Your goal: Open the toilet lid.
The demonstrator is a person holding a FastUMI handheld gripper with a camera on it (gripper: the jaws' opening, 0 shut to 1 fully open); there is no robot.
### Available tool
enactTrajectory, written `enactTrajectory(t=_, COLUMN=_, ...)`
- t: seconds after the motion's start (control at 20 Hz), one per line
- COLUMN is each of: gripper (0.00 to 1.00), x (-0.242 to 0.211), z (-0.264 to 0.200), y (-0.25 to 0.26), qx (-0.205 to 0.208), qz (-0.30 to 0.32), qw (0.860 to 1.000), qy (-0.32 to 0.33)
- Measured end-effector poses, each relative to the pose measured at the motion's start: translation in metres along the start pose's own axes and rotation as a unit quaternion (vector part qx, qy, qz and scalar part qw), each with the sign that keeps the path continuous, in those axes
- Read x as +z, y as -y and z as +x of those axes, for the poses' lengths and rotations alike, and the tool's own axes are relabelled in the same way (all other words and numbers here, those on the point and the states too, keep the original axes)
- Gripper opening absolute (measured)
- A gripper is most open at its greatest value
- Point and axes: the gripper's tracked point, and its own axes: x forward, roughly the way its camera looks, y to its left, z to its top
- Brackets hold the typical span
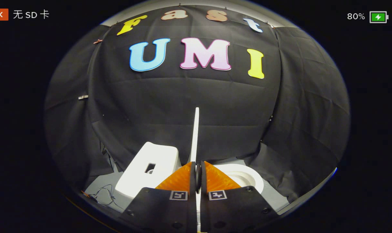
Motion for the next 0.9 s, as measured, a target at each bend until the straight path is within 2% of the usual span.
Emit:
enactTrajectory(t=0.6, gripper=0.09, x=-0.011, z=-0.001, y=-0.098, qx=0.030, qz=-0.079, qw=0.996, qy=0.017)
enactTrajectory(t=0.9, gripper=0.09, x=-0.015, z=0.001, y=-0.116, qx=0.023, qz=-0.109, qw=0.993, qy=0.022)
